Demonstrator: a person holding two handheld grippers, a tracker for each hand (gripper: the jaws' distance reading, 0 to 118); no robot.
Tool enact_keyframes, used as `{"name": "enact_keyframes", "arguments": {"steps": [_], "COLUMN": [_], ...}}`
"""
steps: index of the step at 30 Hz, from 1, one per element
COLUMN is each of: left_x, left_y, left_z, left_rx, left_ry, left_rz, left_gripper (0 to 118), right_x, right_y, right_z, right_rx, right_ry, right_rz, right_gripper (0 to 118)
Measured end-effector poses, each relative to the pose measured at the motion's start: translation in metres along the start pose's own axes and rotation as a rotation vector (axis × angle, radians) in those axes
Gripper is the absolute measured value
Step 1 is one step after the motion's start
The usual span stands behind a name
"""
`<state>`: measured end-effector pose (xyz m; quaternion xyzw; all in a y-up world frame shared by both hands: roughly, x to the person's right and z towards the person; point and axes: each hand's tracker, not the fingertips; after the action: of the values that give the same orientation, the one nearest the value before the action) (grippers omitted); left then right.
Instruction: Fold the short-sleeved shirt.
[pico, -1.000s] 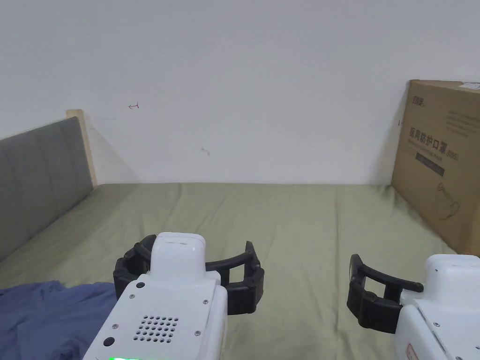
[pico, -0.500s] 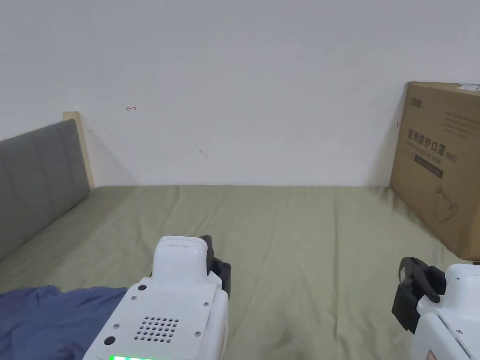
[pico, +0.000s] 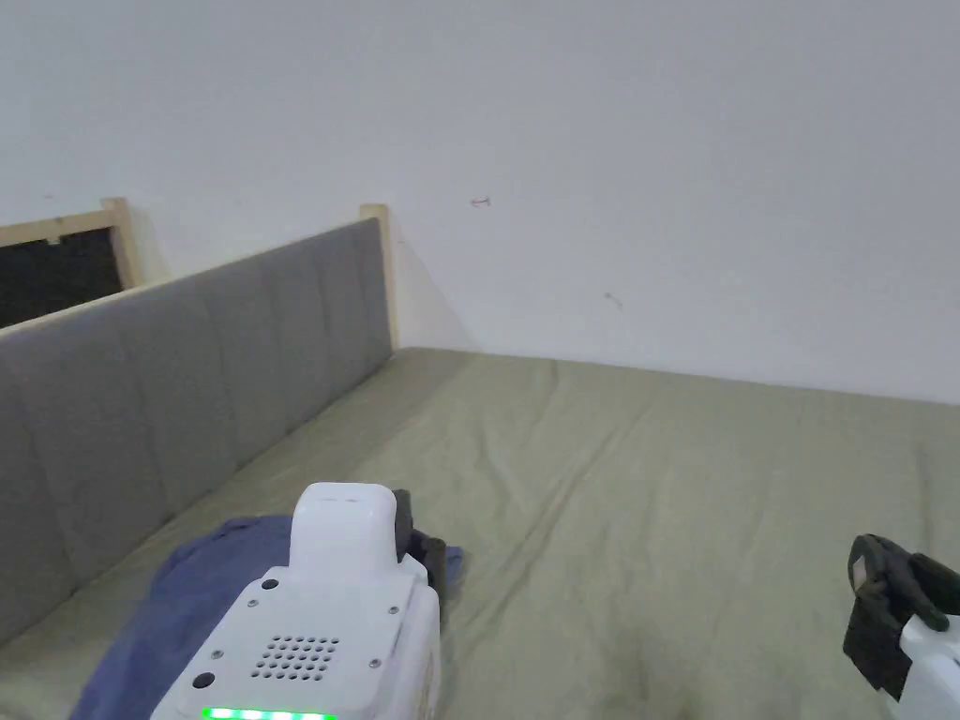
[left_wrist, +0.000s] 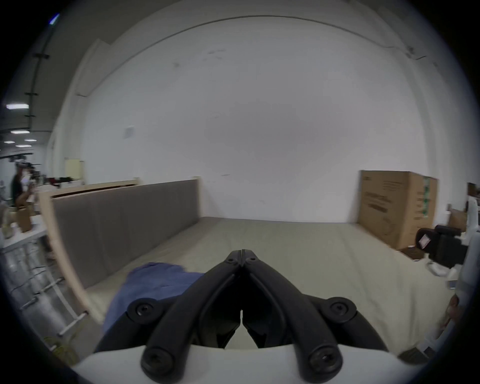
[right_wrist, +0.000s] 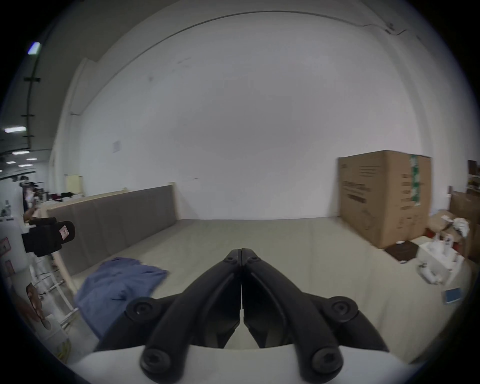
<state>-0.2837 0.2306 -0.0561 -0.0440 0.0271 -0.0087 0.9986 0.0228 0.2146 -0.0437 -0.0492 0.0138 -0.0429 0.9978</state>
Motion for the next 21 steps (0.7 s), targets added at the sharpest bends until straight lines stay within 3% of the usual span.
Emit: {"name": "enact_keyframes", "arguments": {"steps": [4,8,14,16,18,21], "left_x": [-0.062,-0.095,-0.115,-0.131,-0.148,-0.175], "left_y": [-0.010,-0.020,-0.020,-0.015,-0.011,-0.022], "left_z": [0.013,0.013,-0.020,-0.045,-0.085,-0.158], "left_rx": [-0.019,-0.075,-0.128,-0.150,-0.265,-0.526], "left_ry": [0.138,0.195,0.166,0.045,-0.057,-0.088], "left_rz": [-0.013,0.031,0.108,0.183,0.249,0.345], "left_gripper": [0,0,0,0,0,0], "right_x": [-0.059,-0.090,-0.068,-0.055,-0.041,-0.021], "right_y": [-0.002,0.000,0.003,-0.001,-0.007,-0.017], "right_z": [-0.026,-0.033,-0.040,-0.043,-0.046,-0.052], "right_rx": [-0.026,0.003,-0.056,-0.098,-0.157,-0.214], "right_ry": [0.179,0.204,0.232,0.219,0.187,0.175], "right_rz": [0.050,0.122,0.058,0.043,0.043,0.020], "right_gripper": [0,0,0,0,0,0]}}
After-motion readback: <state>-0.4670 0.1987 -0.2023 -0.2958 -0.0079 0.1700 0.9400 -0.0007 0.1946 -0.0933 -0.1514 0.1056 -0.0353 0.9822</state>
